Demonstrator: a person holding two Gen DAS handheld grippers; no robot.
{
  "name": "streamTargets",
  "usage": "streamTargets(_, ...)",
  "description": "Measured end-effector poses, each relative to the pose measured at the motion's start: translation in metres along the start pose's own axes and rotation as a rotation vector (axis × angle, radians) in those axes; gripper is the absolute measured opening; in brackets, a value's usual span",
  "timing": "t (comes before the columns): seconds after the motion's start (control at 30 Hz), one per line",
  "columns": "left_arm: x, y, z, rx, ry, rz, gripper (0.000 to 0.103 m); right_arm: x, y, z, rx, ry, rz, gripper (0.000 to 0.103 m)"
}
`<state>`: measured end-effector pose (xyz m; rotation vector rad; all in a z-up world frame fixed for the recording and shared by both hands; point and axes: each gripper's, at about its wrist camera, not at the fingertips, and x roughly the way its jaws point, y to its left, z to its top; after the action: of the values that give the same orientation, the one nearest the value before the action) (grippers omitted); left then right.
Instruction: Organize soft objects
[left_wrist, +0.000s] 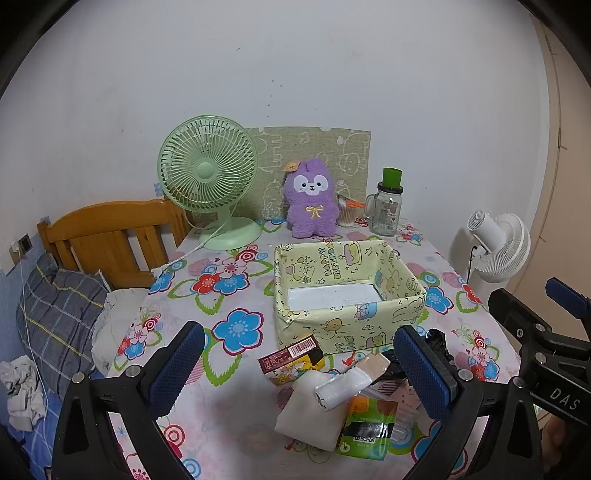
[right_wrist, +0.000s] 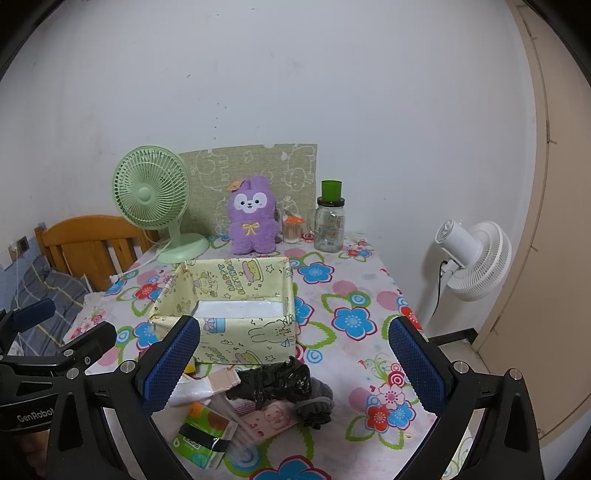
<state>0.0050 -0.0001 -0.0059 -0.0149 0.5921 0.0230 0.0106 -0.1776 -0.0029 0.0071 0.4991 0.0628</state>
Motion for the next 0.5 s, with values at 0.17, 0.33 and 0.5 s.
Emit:
streamTargets(0.17,-0.0002,-0.0002,-0.0005,0.000,0.001,0.000,0.103,0.0006,0.0001,-0.0004,-0.001,0.001,0.001,0.103)
streamTargets(0.33,0.0021,0.0004,-0.0006,0.002,0.009,0.000,0.103,0.0010,0.0000,-0.0008,-0.001,0.003,0.001,0.103)
streamTargets(0.5,0.0080,0.0010,-0.0006,0.010,0.023,0.003,0.103,0.0059,0.0006,0.0000,0.001,0.016,0.007,0.103)
